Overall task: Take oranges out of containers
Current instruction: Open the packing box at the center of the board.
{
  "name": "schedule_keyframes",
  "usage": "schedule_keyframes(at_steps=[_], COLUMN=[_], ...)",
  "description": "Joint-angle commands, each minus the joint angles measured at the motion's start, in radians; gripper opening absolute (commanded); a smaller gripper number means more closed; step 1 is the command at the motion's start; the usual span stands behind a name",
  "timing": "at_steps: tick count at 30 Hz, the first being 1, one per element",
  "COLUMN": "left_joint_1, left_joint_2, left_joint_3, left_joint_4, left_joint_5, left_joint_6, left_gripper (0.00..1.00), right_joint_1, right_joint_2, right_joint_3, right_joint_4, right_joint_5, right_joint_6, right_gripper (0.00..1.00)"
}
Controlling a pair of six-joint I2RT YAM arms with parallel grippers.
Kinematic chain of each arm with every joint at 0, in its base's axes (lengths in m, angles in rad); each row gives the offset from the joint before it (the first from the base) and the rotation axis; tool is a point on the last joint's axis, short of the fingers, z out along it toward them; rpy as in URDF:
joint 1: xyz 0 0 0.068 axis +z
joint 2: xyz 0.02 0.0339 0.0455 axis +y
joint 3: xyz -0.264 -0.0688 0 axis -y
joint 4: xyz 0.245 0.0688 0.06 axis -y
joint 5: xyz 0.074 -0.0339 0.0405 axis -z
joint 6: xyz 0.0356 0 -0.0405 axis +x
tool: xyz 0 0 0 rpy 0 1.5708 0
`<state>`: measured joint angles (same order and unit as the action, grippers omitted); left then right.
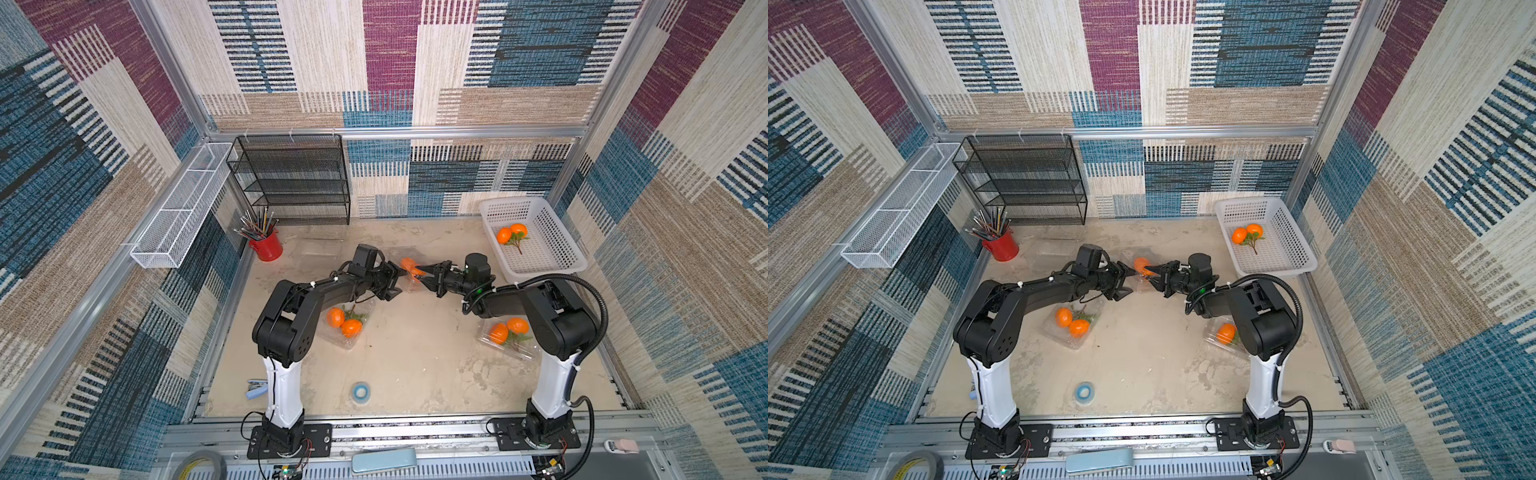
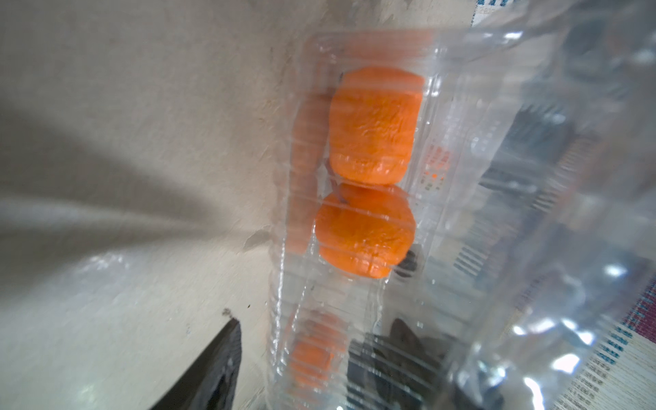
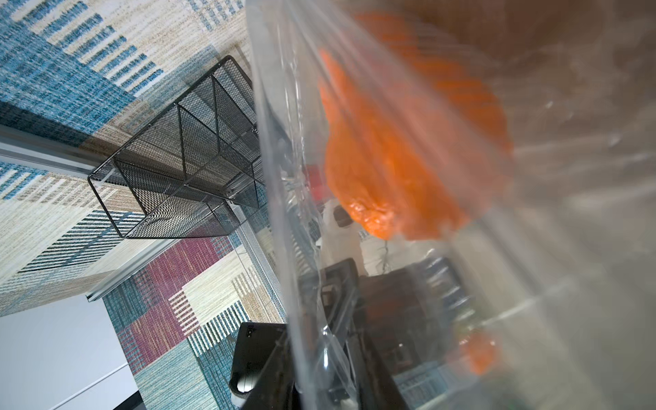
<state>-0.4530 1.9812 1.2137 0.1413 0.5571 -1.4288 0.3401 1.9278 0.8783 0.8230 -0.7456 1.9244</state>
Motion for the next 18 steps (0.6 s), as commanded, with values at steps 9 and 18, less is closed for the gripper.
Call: schedule_keyframes(at_steps=[9,18], left_joint_1=[-0.01,-0.012], left_joint_2=[0.008,0.011], left_joint_3=[0.009,0.008], left_joint_4=[-0.013,-0.023], left_joint_5=[0.047,0.047], left_joint_6=[0.025,0.029], left_gripper=[0.67,0.67], right_joint_1=[0.012,0.022], right_joint_2=[0.007,0.0], right_joint_3=[-0.016,-0.043], right_joint_4=[0.236,0.285], right_joint_5=[-0.021,0.031], right_joint_6=[0.134,0.177], right_gripper=[0.34,0.34])
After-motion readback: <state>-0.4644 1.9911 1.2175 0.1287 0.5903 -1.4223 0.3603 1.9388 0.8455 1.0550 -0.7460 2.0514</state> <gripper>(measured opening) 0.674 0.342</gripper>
